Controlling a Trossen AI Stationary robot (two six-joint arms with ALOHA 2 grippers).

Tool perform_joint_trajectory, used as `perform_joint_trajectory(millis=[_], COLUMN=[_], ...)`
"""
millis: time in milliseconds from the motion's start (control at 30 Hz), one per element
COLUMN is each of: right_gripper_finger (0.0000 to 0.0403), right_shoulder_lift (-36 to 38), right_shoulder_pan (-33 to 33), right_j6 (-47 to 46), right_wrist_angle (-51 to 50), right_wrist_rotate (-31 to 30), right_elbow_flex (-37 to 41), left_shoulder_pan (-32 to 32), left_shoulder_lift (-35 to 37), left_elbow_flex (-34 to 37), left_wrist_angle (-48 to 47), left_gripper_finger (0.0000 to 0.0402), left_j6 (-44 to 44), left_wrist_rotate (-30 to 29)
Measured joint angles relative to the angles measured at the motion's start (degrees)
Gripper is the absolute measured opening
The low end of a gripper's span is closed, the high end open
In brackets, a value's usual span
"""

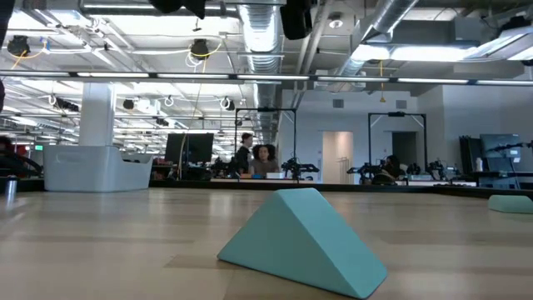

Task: Sort & place blocks by color
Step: Put the top left blue block into the green bin

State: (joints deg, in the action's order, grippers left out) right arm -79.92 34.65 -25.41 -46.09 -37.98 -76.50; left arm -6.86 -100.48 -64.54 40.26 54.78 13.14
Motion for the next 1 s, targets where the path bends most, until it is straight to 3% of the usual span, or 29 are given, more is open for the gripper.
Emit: perform_joint_trajectory(millis=[200,633,833,1000], right_gripper_finger=[0.0124,0.0124,0.0124,0.0124], right_shoulder_lift=[0.04,0.04,0.02,0.0], right_shoulder_pan=[-0.8,-2.4,-4.54,-5.59], right_j6=[0.68,10.81,16.39,18.75], right_wrist_angle=[0.59,2.76,4.91,4.78], right_wrist_rotate=[-2.13,-3.65,-2.91,-2.34], right_elbow_flex=[-0.11,-0.15,-0.15,-0.08], left_shoulder_pan=[1.71,3.13,3.23,4.04], left_shoulder_lift=[-0.33,-0.07,-0.07,0.02], left_elbow_flex=[0.13,0.07,0.07,0.07], left_wrist_angle=[-5.49,-5.55,-6.41,-5.87], left_gripper_finger=[0.0293,0.0286,0.0225,0.0133], left_j6=[0.53,3.48,2.96,0.35], left_wrist_rotate=[-1.07,-0.78,-0.69,-0.18])
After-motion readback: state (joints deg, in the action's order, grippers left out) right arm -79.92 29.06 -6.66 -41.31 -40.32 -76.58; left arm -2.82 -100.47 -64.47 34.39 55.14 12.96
